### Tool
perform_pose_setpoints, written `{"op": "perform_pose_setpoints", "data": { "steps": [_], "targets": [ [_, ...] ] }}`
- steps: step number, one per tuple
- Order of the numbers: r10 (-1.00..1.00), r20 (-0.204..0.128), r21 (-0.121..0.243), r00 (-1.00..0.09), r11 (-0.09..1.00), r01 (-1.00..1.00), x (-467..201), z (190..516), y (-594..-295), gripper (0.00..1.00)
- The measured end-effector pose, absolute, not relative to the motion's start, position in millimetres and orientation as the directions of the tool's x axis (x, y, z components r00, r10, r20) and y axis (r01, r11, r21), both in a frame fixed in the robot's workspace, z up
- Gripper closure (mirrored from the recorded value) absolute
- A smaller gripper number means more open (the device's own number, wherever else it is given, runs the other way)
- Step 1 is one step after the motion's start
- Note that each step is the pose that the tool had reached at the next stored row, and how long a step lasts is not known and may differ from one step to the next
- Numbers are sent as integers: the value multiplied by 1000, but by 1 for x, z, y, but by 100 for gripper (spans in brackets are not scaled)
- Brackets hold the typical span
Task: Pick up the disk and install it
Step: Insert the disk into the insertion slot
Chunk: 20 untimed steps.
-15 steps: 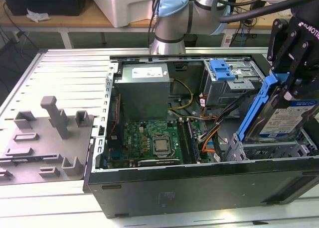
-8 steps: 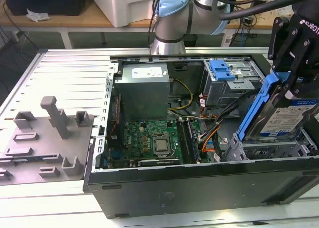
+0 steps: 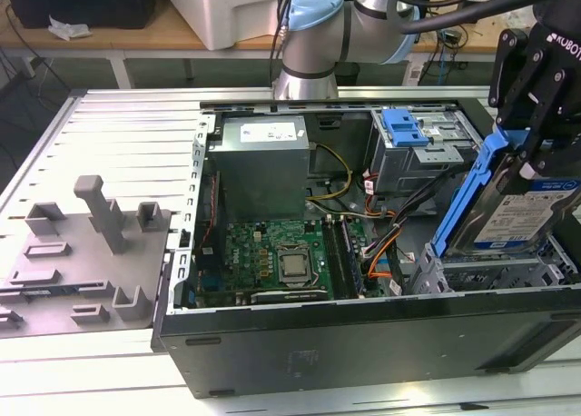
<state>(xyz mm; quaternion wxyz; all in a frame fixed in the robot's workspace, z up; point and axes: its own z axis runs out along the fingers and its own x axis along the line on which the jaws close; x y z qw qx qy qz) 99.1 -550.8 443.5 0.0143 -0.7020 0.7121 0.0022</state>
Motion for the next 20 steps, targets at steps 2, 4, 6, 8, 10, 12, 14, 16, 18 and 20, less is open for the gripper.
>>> {"op": "perform_pose_setpoints", "data": {
  "steps": [2, 4, 6, 8, 10, 12, 14, 16, 18, 20],
  "targets": [
    [-1000, -24, -17, -14, 14, -1000, 99, 444, -551, 63],
    [-1000, -24, -17, -14, 14, -1000, 99, 444, -551, 63],
    [-1000, -24, -17, -14, 15, -1000, 99, 445, -551, 63],
    [-1000, -24, -17, -14, 14, -1000, 99, 445, -551, 63],
    [-1000, -24, -17, -14, 15, -1000, 99, 445, -551, 63],
    [-1000, -24, -17, -15, 15, -1000, 99, 445, -551, 63],
    [-1000, -24, -17, -16, 17, -1000, 99, 445, -551, 63],
    [-1000, -24, -17, -19, 19, -1000, 99, 445, -551, 63],
    [-999, -24, -17, -21, 22, -1000, 99, 445, -551, 63],
    [-999, -24, -17, -22, 23, -1000, 99, 445, -551, 63]
  ]
}}
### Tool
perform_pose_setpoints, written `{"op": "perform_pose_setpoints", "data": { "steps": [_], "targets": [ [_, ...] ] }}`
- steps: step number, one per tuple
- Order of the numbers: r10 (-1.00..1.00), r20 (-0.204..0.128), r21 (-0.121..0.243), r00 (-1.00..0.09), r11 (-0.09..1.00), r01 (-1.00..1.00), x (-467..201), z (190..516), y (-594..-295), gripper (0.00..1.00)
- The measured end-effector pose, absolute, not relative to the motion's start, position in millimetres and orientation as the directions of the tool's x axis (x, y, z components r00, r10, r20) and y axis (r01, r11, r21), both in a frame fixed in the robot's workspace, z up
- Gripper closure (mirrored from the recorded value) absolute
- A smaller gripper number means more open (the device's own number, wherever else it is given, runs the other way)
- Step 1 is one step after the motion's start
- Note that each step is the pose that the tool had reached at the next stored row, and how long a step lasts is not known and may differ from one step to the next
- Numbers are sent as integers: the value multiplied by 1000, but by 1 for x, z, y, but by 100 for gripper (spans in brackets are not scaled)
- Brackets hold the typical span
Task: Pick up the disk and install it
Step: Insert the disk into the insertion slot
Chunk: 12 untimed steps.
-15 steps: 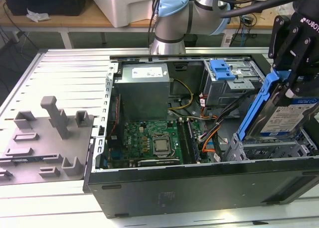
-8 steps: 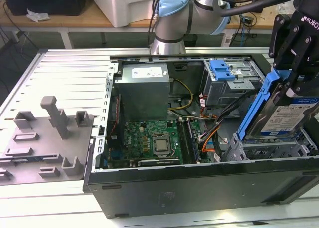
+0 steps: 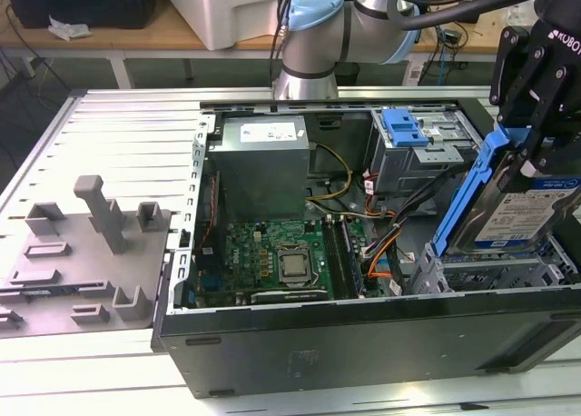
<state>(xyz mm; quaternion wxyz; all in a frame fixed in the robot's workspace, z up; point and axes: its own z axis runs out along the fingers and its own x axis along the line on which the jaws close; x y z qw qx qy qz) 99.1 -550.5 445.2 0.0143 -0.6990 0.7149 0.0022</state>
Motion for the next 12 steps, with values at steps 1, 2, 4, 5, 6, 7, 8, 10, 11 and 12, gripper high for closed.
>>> {"op": "perform_pose_setpoints", "data": {
  "steps": [1, 2, 4, 5, 6, 7, 8, 10, 11, 12],
  "targets": [
    [-999, -24, -17, -23, 23, -1000, 99, 445, -551, 63],
    [-999, -23, -17, -23, 24, -1000, 99, 446, -551, 63],
    [-999, -23, -17, -24, 24, -1000, 99, 446, -551, 63],
    [-999, -24, -17, -24, 25, -1000, 99, 446, -551, 63],
    [-999, -24, -17, -25, 25, -1000, 99, 447, -551, 63],
    [-999, -24, -17, -25, 26, -1000, 99, 447, -551, 63],
    [-999, -24, -17, -26, 26, -1000, 99, 447, -551, 63],
    [-999, -24, -17, -27, 27, -999, 99, 447, -551, 63],
    [-999, -23, -17, -27, 27, -999, 99, 447, -551, 63],
    [-999, -23, -17, -30, 30, -999, 99, 447, -551, 63]
  ]
}}
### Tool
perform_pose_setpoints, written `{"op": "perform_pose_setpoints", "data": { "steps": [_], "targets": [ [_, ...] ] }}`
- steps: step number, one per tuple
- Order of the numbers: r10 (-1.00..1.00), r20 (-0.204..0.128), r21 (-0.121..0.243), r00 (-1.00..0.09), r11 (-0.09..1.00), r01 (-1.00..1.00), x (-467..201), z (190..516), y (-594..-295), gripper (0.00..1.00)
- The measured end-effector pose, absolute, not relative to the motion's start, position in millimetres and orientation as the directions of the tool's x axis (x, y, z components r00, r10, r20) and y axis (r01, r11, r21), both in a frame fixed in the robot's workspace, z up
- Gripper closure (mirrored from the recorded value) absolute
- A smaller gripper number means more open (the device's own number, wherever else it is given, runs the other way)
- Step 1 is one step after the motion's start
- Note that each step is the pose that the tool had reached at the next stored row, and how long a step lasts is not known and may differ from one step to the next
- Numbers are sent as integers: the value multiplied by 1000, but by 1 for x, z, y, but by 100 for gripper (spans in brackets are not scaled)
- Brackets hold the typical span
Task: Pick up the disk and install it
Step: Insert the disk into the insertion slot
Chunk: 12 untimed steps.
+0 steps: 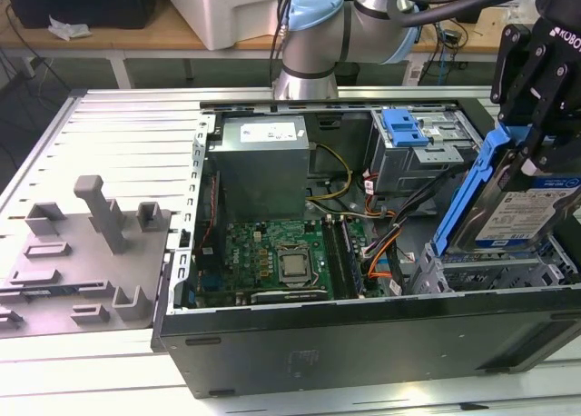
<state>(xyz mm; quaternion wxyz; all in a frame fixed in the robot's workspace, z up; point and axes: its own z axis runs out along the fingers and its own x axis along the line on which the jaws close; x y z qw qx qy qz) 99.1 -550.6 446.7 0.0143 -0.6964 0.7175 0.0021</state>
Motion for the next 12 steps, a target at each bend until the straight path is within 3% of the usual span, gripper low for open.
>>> {"op": "perform_pose_setpoints", "data": {
  "steps": [12],
  "targets": [
    [-999, -24, -17, -39, 40, -999, 99, 447, -550, 63]
  ]
}}
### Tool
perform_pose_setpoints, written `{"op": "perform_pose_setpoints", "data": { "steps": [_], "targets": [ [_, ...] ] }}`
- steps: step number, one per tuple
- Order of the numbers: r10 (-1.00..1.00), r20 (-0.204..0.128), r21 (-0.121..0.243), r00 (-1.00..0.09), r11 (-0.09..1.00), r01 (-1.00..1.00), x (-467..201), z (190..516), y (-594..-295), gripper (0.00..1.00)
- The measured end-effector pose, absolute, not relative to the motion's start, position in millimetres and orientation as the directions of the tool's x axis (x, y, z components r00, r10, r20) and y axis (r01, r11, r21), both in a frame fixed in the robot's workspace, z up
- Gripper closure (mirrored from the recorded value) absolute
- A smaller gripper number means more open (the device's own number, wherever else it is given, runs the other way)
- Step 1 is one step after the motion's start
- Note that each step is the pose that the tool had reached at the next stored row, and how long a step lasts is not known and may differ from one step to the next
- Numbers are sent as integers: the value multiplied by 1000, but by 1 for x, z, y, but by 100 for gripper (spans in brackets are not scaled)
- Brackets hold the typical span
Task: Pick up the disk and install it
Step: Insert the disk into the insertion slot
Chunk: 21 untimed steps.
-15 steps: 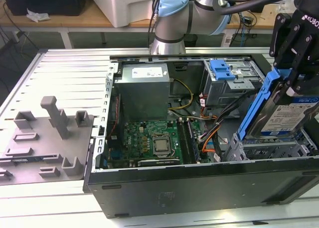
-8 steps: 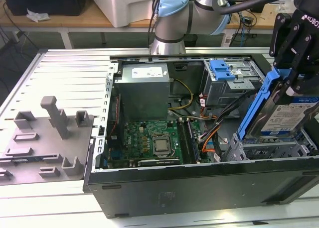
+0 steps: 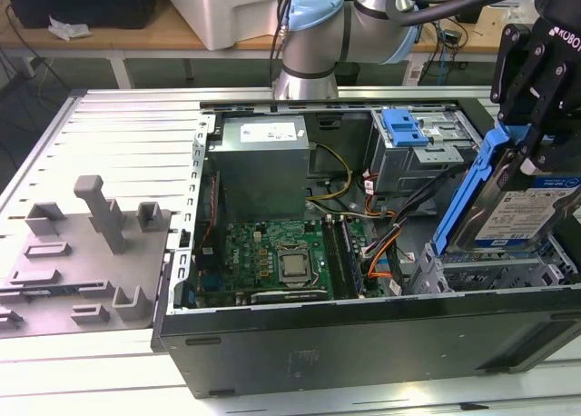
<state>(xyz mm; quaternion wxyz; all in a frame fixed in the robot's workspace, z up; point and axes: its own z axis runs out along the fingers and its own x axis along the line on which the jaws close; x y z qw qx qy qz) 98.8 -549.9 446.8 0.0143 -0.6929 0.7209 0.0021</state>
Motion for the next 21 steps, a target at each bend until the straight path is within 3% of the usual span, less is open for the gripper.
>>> {"op": "perform_pose_setpoints", "data": {
  "steps": [21],
  "targets": [
    [-1000, -24, -17, -18, 18, -1000, 98, 447, -549, 63]
  ]
}}
